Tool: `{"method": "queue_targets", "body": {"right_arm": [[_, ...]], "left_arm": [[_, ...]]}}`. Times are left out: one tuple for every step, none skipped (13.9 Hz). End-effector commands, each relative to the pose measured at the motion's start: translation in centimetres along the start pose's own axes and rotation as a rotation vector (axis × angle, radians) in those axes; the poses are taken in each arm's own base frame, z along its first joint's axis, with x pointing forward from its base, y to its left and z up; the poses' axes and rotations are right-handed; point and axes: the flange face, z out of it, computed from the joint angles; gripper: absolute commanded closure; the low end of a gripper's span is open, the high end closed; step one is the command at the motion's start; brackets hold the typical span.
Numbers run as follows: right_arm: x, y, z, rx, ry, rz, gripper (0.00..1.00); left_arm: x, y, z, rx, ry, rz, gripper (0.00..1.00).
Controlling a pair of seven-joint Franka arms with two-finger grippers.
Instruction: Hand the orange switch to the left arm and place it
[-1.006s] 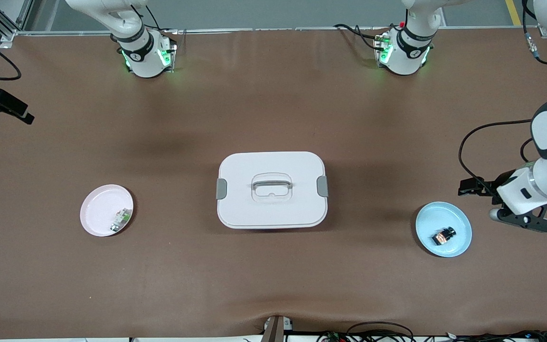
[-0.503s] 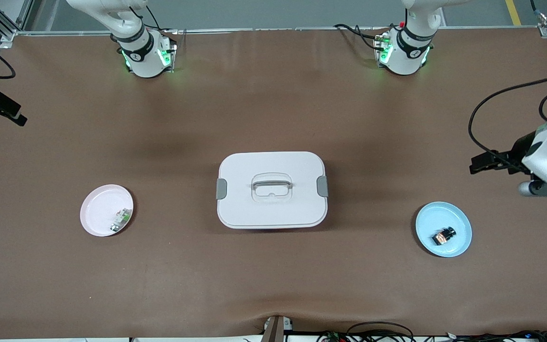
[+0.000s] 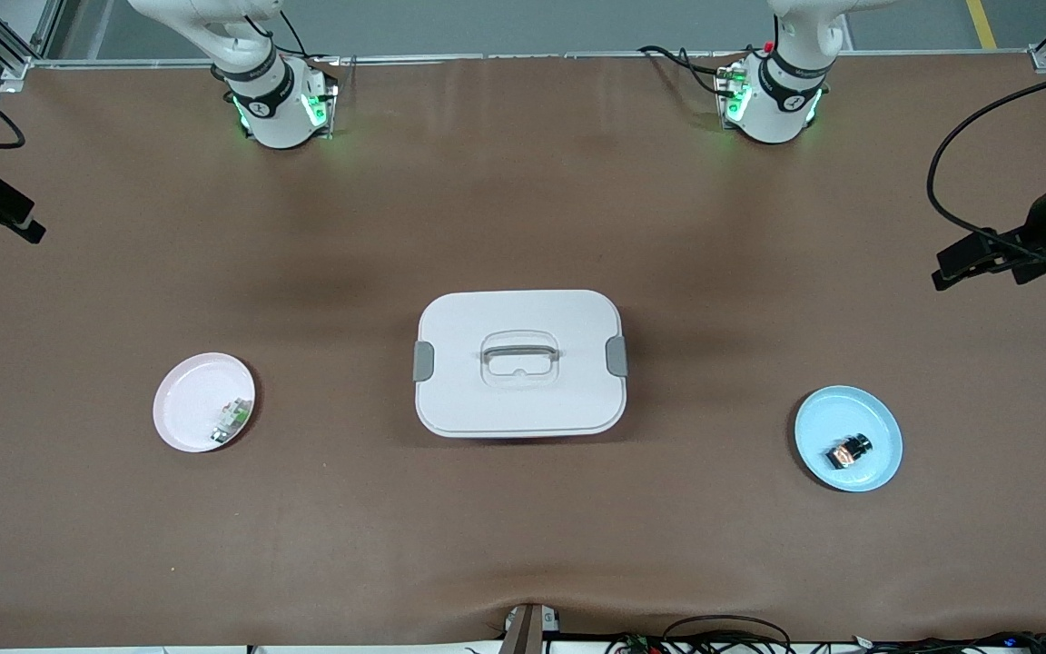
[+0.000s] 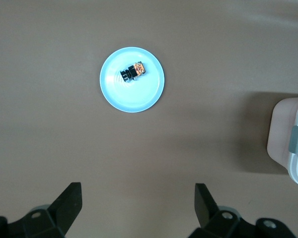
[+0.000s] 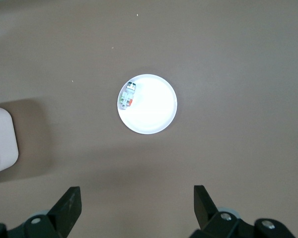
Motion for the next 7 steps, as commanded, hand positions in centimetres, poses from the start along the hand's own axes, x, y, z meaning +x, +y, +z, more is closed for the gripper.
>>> {"method": "queue_targets", "body": {"right_arm": [[0.0, 0.3, -1.0, -0.015, -0.016, -0.005, 0.00], [-0.1, 0.3, -1.3, -0.015, -0.025, -0.002, 0.00], [-0.3, 0.3, -1.4, -0.015, -0.040, 0.002, 0.00], [-0.4, 0.3, -1.6, -0.016, -0.046, 0.003, 0.00], [-0.4, 0.3, -1.6, -0.016, -0.048, 0.002, 0.00], [-0.4, 0.2, -1.7, -0.015, -0.047, 0.000, 0.00], [-0.4, 0.2, -1.8, -0.014, -0.044, 0.002, 0.00]], "left_arm": [[-1.6, 1.6, -1.5, 0.031, -0.005, 0.018, 0.00], [-2.4, 2.6, -1.9, 0.038, -0.024, 0.023, 0.00], [-3.2, 3.7, -2.1, 0.042, -0.031, 0.033, 0.00], [-3.9, 4.2, -2.5, 0.058, -0.026, 0.036, 0.00], [-4.8, 4.5, -3.0, 0.070, -0.018, 0.043, 0.00], [-5.6, 5.1, -3.3, 0.073, -0.010, 0.054, 0.00], [-6.3, 5.2, -3.6, 0.076, -0.002, 0.055, 0.00]]}}
